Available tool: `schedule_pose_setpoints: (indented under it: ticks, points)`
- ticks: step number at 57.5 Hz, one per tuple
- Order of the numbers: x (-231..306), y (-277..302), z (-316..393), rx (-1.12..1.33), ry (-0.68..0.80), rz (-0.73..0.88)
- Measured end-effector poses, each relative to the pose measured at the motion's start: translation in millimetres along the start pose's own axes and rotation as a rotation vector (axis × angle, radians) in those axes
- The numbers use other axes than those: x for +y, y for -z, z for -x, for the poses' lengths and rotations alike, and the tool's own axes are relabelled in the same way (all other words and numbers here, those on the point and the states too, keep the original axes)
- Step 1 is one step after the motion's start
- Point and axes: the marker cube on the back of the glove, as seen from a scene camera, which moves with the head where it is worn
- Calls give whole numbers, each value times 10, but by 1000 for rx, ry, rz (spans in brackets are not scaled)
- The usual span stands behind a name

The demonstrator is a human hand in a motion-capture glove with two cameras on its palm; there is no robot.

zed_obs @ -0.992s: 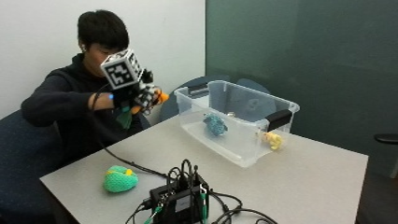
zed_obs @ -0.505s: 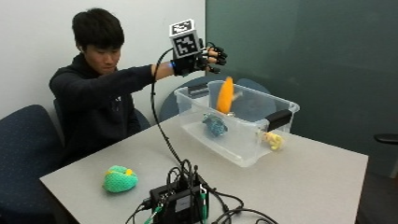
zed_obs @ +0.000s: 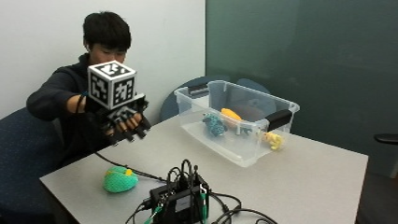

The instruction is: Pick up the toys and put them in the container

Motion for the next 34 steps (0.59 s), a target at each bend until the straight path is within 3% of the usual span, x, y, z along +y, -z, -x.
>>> schedule_pose_setpoints:
  ticks: [16,34]
  points:
    - [25,-874,-678,70,-203,100]
    - [-96,-1292,-869,84,-234,244]
